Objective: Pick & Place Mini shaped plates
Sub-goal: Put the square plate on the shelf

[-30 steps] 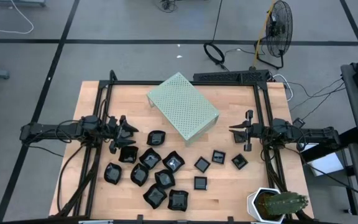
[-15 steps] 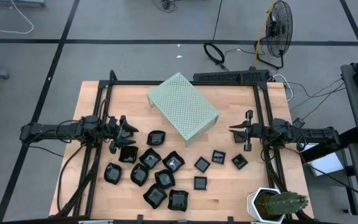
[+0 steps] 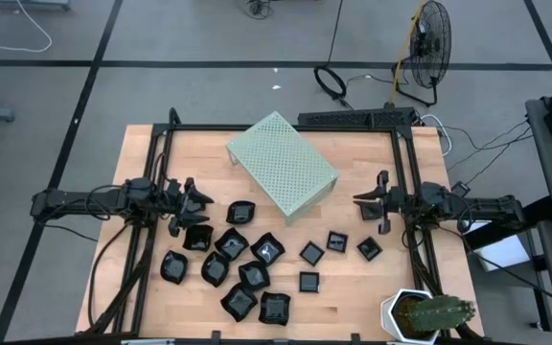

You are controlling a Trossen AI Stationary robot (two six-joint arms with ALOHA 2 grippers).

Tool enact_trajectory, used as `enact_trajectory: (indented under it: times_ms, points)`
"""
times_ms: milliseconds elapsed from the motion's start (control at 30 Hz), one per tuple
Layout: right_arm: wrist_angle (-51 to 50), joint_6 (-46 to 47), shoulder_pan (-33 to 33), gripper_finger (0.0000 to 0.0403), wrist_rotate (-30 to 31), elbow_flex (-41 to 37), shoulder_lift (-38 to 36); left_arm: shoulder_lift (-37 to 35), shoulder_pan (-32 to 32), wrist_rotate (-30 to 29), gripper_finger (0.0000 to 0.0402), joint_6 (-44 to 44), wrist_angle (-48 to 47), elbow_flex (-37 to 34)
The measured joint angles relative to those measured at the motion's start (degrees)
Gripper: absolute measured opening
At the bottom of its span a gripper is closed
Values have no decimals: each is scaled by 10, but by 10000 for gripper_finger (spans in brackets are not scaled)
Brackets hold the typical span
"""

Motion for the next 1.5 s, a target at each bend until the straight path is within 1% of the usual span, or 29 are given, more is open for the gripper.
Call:
enact_trajectory:
  times_ms: [100,167,300,567,667,767,833,900,967,1033,1100,1167,1200,1267,1367,1500]
  points:
    - [3,88,0,45,3,0,0,0,0,0,296,0,0,0]
    - [10,117,0,45,6,0,0,0,0,0,296,0,0,0]
    - [17,144,0,45,2,0,0,0,0,0,296,0,0,0]
    - [19,161,-7,48,7,0,0,0,0,0,296,0,0,0]
    - [16,172,-8,71,12,3,13,0,0,0,296,0,0,0]
    - [-9,210,-8,118,47,15,54,0,0,0,296,0,0,0]
    - [-57,244,-8,154,72,40,94,0,0,0,296,0,0,0]
    - [-142,287,-8,183,96,78,137,0,0,0,296,0,0,0]
    - [-248,334,-8,201,130,129,185,0,0,0,296,0,0,0]
    - [-370,405,-12,207,157,182,237,0,0,0,296,0,0,0]
    - [-492,480,-20,208,155,227,289,0,0,0,296,0,0,0]
    - [-584,541,-29,204,149,257,336,0,0,0,296,0,0,0]
    - [-615,563,-34,201,144,264,357,0,0,0,296,0,0,0]
    - [-630,578,-44,194,133,265,391,0,0,0,296,0,0,0]
    - [-609,584,-57,185,108,261,430,0,0,0,296,0,0,0]
    - [-598,594,-61,175,101,251,467,0,0,0,296,0,0,0]
